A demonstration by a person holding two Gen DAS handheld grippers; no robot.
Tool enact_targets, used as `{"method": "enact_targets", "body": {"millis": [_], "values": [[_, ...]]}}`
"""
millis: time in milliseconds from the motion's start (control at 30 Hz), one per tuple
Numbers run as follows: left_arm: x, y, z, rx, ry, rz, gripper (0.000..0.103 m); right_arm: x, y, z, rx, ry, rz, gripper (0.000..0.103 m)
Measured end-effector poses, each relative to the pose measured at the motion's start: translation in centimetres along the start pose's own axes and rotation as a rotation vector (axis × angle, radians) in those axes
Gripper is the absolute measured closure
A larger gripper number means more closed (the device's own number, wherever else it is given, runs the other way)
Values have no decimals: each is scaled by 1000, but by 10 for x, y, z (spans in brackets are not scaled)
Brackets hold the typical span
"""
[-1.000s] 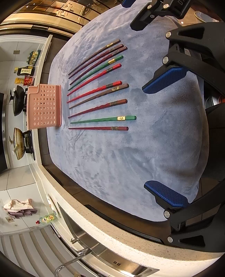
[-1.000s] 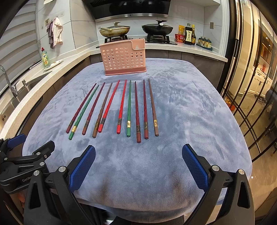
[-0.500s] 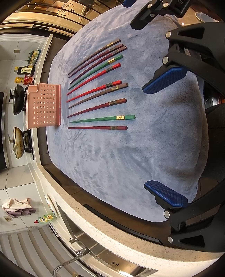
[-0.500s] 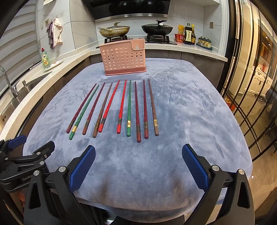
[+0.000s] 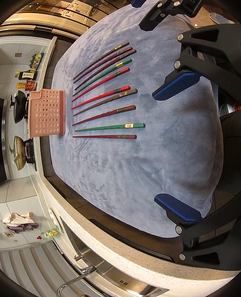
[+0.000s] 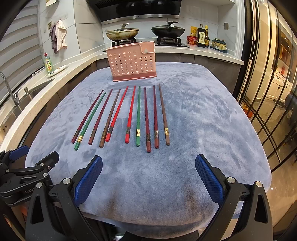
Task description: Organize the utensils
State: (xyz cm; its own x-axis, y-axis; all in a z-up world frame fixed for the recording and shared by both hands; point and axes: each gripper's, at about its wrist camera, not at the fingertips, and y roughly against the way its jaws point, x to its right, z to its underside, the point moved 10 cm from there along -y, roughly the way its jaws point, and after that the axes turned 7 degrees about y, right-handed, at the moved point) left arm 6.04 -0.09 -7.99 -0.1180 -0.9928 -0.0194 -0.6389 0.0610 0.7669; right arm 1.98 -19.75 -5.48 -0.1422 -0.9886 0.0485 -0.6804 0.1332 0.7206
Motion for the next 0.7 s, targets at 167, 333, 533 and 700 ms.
{"method": "enact_targets", "body": {"millis": [167, 333, 533, 700], "values": [[0, 0, 0, -1, 0, 0, 7, 1, 0, 0, 0, -2, 0, 7], [-6, -5, -2, -6, 27, 8, 7, 7, -5, 2, -6, -12, 8, 7], [-29, -22, -9, -31, 106, 3, 7, 23, -16, -1, -7, -38, 25, 7], [-37, -41, -18, -35, 135, 9, 7, 38, -32, -7, -8, -71, 34, 7]]}}
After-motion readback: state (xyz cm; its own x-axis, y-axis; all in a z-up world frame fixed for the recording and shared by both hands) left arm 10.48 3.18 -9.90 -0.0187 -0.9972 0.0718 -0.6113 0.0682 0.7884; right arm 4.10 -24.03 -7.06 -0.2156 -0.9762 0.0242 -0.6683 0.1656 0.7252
